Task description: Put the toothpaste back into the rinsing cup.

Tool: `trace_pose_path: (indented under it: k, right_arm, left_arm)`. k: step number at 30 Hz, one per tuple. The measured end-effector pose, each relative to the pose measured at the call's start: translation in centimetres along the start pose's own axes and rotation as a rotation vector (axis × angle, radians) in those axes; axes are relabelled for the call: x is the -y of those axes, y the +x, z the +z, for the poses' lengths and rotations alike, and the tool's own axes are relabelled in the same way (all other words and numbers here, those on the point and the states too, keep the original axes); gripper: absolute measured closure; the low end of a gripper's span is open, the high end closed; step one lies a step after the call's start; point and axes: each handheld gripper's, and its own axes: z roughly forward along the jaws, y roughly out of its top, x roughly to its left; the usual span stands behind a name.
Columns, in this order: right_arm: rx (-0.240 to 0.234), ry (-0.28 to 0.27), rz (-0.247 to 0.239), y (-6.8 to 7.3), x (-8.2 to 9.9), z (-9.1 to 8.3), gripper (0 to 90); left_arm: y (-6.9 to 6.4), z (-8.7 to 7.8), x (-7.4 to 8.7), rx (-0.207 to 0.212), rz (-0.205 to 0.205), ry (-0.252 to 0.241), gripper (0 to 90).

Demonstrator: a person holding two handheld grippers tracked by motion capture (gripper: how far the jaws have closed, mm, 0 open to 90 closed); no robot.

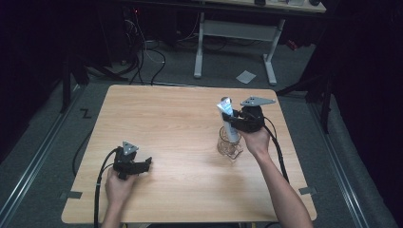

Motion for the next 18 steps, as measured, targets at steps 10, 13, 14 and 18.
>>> trace_pose_path:
  k: [10,13,14,18]
  right_arm:
    - [0.011,0.025,-0.003,-0.05,0.64,0.72,64.9]
    - [0.016,0.032,-0.005,-0.13,0.75,0.83,64.8]
    - [0.016,0.032,-0.007,-0.15,0.75,0.84,64.8]
    - [0.021,0.037,-0.011,-0.07,0.76,0.87,64.7]
  left_arm:
    - [0.00,0.00,0.00,0.000,0.000,0.000,20.2]
    - [0.00,0.00,0.00,0.000,0.000,0.000,20.2]
    - [0.00,0.00,0.00,0.000,0.000,0.000,20.2]
    - [0.00,0.00,0.00,0.000,0.000,0.000,20.2]
